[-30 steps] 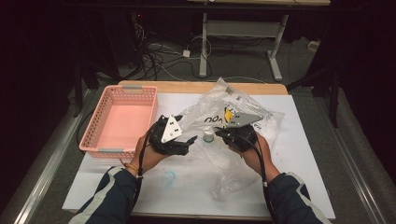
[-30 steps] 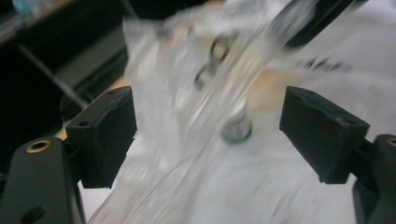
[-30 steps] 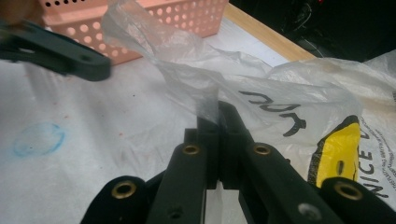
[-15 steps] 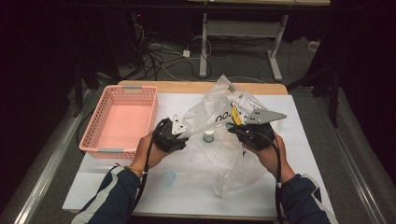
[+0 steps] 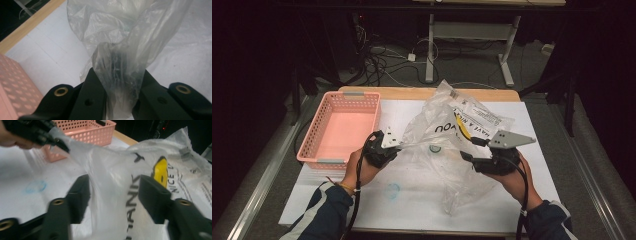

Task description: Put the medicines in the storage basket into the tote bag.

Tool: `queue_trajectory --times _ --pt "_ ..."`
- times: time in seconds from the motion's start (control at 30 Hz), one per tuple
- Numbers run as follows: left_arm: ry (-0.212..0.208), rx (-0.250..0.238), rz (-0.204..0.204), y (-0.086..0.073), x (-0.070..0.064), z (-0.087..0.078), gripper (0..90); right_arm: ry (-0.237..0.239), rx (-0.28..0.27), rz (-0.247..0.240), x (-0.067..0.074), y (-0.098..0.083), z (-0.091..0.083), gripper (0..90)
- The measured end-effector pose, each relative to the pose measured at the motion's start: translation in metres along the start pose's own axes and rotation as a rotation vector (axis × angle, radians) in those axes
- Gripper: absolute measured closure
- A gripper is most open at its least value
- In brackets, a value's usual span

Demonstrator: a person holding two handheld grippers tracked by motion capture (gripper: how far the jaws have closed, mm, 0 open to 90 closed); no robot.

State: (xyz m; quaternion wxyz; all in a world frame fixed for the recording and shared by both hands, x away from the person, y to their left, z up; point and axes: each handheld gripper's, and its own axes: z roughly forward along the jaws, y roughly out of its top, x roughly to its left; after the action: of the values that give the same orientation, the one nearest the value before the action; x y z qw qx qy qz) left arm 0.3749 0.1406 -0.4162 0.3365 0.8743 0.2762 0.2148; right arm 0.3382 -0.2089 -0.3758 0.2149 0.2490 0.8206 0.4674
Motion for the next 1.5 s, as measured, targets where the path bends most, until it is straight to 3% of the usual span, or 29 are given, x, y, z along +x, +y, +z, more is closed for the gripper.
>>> queue_trajectory --times 0.07,0.1,0.3,0.37,0.5,0.57,0.7,0.87,1.0,1.07,1.3,1.5 --pt "-0.001 -0.007 0.0 -0.005 0.001 -0.002 87.1 0.0 0.009 -0.024 0.008 -0.009 -0.008 31.3" --pt "-0.024 -0.026 -0.001 -0.007 0.001 -0.003 87.1 0.004 0.012 -0.022 0.011 -0.014 -0.011 29.3" --pt "-0.013 -0.033 -0.015 -0.013 -0.002 -0.001 87.1 0.065 0.046 -0.015 0.028 -0.051 -0.027 27.0" --pt "-0.016 -0.035 -0.018 -0.013 -0.002 0.0 87.1 0.06 0.076 -0.038 0.033 -0.061 -0.028 24.7" --pt "-0.019 -0.03 -0.006 -0.011 -0.005 0.004 87.2 0.049 0.125 -0.09 0.038 -0.073 -0.018 24.4" --pt "-0.018 -0.029 0.007 -0.011 -0.007 0.006 87.1 0.015 0.202 -0.153 0.04 -0.078 -0.006 23.4" --pt "-0.003 -0.024 0.037 -0.01 -0.01 0.009 87.1 0.0 0.271 -0.189 0.037 -0.09 0.01 32.1" --pt "0.008 -0.027 0.044 -0.011 -0.011 0.01 87.1 -0.002 0.302 -0.16 0.031 -0.094 0.021 61.7" --pt "0.022 -0.047 0.038 -0.012 -0.011 0.009 87.2 -0.018 0.297 -0.127 0.028 -0.091 0.024 82.3" --pt "0.014 -0.056 0.025 -0.013 -0.011 0.009 87.2 -0.04 0.284 -0.12 0.027 -0.089 0.022 87.7" --pt "0.047 -0.072 0.038 -0.012 -0.008 0.004 87.2 -0.1 0.191 -0.109 0.024 -0.08 0.011 89.5" --pt "0.065 -0.095 0.02 -0.013 -0.001 -0.004 87.2 -0.109 0.114 -0.096 0.018 -0.07 0.002 89.8"
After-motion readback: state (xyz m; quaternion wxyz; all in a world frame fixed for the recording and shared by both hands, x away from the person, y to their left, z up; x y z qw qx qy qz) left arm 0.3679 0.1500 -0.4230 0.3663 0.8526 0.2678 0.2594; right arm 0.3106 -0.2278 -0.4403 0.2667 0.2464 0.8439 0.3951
